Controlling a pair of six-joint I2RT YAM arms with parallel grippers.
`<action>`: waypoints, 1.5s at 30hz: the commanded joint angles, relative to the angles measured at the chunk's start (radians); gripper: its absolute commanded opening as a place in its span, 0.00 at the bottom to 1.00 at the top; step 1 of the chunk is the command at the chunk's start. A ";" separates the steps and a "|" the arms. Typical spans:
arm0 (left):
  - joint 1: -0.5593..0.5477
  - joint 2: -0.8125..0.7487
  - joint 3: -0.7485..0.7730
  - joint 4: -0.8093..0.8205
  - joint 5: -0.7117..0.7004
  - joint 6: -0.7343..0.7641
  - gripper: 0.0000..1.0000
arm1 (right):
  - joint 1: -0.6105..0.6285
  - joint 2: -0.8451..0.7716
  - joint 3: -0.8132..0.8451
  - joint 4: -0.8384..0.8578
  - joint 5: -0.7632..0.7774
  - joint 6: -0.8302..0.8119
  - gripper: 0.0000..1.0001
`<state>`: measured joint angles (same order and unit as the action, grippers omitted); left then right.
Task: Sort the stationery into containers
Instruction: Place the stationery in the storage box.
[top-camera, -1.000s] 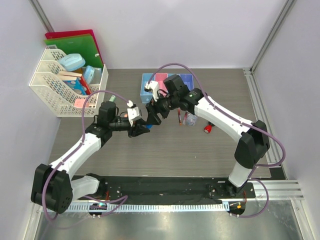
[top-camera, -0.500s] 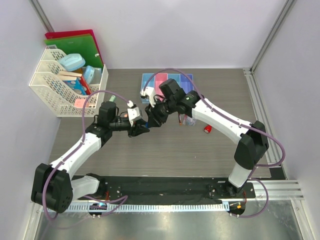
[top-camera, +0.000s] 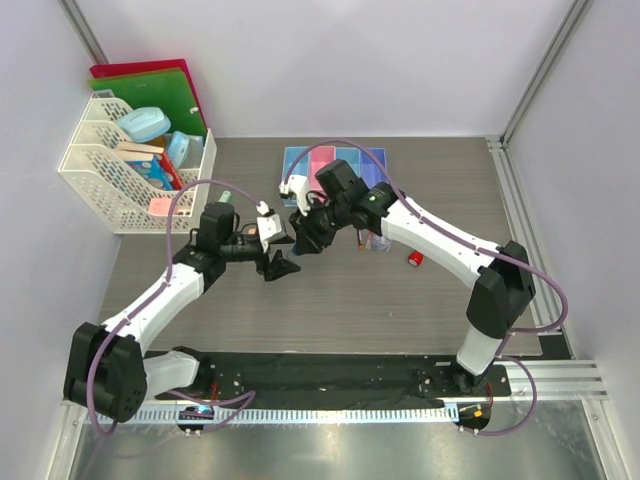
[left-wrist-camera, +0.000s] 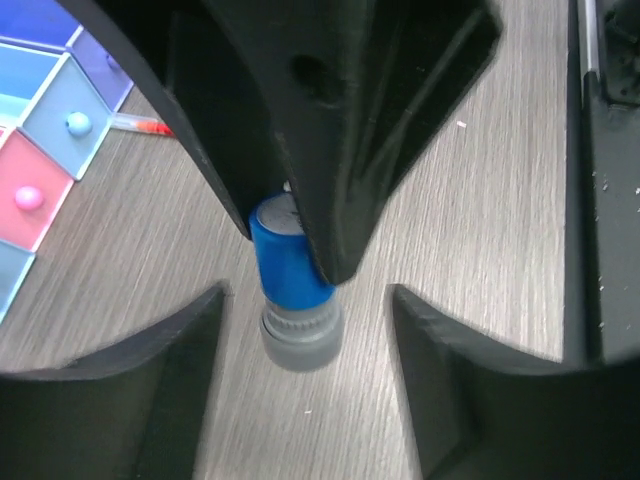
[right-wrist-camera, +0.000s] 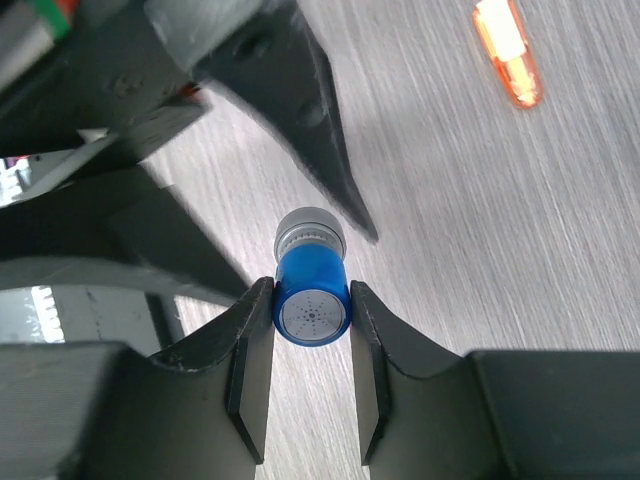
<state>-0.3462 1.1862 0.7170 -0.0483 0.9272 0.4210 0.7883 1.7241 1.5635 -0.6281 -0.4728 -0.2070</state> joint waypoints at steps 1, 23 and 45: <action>-0.004 -0.034 0.033 -0.044 0.022 0.039 0.75 | 0.005 0.012 0.056 0.007 0.069 -0.003 0.11; 0.053 -0.295 -0.085 -0.349 -0.291 0.140 0.80 | -0.202 0.515 0.690 0.047 0.588 -0.014 0.06; 0.136 -0.318 -0.139 -0.378 -0.231 0.139 0.80 | -0.261 0.726 0.845 0.195 0.571 -0.081 0.06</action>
<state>-0.2260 0.8791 0.5564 -0.3862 0.6601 0.5362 0.5236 2.4275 2.3661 -0.5095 0.0948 -0.2653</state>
